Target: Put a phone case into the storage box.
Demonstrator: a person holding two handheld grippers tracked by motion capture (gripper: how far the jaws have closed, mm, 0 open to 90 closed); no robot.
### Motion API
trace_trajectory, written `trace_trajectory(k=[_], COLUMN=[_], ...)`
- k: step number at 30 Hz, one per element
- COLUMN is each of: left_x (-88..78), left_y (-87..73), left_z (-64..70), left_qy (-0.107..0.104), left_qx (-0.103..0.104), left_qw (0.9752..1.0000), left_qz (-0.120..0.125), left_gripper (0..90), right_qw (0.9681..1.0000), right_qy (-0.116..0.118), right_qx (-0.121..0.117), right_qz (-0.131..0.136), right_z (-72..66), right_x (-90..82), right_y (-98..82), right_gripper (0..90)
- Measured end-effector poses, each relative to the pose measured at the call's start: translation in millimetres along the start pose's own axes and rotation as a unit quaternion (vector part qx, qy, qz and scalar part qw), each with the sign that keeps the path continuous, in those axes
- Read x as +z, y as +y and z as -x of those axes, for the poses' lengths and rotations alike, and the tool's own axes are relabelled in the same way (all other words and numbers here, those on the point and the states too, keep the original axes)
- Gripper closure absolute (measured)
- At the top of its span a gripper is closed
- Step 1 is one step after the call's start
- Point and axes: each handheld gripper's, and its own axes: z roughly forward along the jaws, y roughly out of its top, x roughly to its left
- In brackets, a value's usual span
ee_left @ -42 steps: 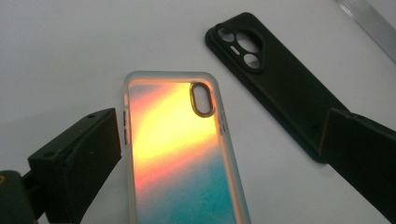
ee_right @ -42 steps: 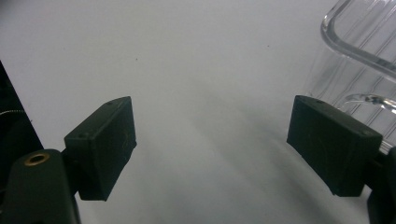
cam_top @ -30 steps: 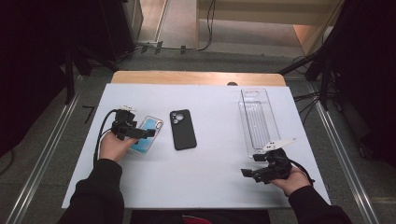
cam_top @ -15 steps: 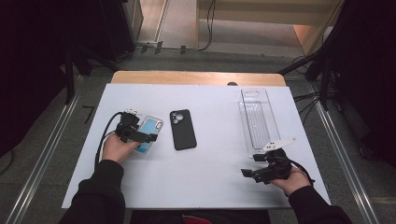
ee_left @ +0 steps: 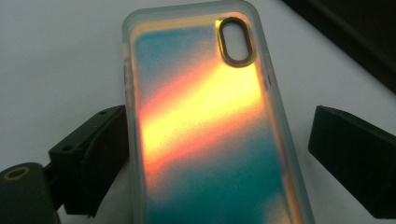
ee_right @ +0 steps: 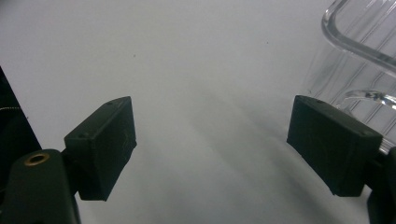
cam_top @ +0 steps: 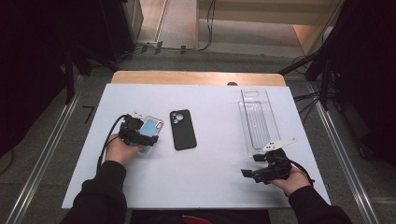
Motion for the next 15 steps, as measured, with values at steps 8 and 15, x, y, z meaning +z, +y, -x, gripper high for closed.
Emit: trace_trajectory(k=[8,15], left_x=[-0.8,-1.4], left_y=[-1.1,0.1], left_z=[3.7,4.5], left_qy=[0.028,0.03], left_qx=[0.002,-0.006], left_qw=[0.9996,0.9995], left_qz=[0.002,-0.001], left_gripper=[14.8,15.9], right_qw=[1.0,1.0], right_qy=[0.001,0.001], right_qx=[0.001,0.002], right_qz=[0.0,-0.001], right_z=[-0.3,-0.5], right_x=[0.2,0.3], right_y=[0.0,0.1], right_gripper=[13.7,13.7])
